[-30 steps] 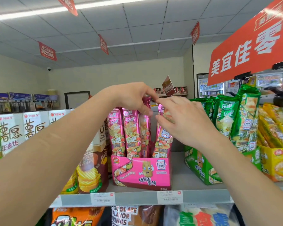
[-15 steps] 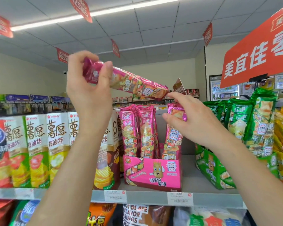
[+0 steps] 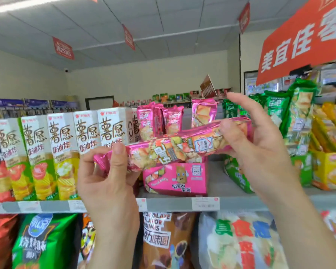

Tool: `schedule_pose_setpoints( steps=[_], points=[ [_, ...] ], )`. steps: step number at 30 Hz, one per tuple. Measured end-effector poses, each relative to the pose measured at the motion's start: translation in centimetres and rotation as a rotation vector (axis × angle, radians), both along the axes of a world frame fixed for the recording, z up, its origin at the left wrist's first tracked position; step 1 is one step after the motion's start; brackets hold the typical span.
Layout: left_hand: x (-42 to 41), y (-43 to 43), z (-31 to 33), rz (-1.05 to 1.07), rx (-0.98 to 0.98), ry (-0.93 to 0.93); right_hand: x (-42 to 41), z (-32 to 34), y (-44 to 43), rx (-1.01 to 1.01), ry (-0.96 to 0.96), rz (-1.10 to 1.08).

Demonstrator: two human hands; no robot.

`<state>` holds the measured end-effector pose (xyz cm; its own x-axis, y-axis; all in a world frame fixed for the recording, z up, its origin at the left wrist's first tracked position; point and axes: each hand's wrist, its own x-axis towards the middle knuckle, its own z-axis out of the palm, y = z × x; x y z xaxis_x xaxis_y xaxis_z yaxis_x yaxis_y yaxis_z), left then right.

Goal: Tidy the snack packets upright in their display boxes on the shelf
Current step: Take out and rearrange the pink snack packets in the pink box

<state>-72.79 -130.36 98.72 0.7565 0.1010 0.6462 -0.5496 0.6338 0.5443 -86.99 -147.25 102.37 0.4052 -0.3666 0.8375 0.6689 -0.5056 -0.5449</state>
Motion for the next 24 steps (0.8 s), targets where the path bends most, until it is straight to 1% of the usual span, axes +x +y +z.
schedule_pose_setpoints(
  steps=[2, 4, 6, 9, 11, 14, 17, 24],
  points=[
    [-0.6, -0.2, -1.4, -0.172, -0.017, 0.043, -0.3, -1.1, 0.3, 0.089, -0.006, 0.014],
    [-1.5, -0.3, -2.3, -0.234, -0.004, 0.073, -0.5, -2.2, 0.5, 0.228, -0.016, 0.118],
    [-2.0, -0.1, -2.5, -0.349, -0.029, 0.106, -0.8, -3.2, 0.4, 0.353, -0.026, 0.191],
    [-2.2, 0.1, -2.9, -0.52, -0.046, 0.202, -1.1, -4.3, 0.4, 0.454, -0.032, 0.254],
    [-2.3, 0.2, -3.2, -0.535, -0.02, 0.216, -1.3, -4.8, 0.5, 0.515, -0.044, 0.28],
    [-2.6, 0.5, -3.6, -0.531, 0.025, 0.148, -1.7, -5.5, 0.8, 0.563, -0.059, 0.287],
    [-2.4, 1.1, -4.3, -0.579, 0.069, 0.114, -2.1, -6.3, 0.9, 0.603, -0.078, 0.283],
    [-2.3, 2.3, -6.0, -0.561, 0.135, 0.113, -2.8, -7.9, 1.8, 0.604, -0.077, 0.299]
  ],
)
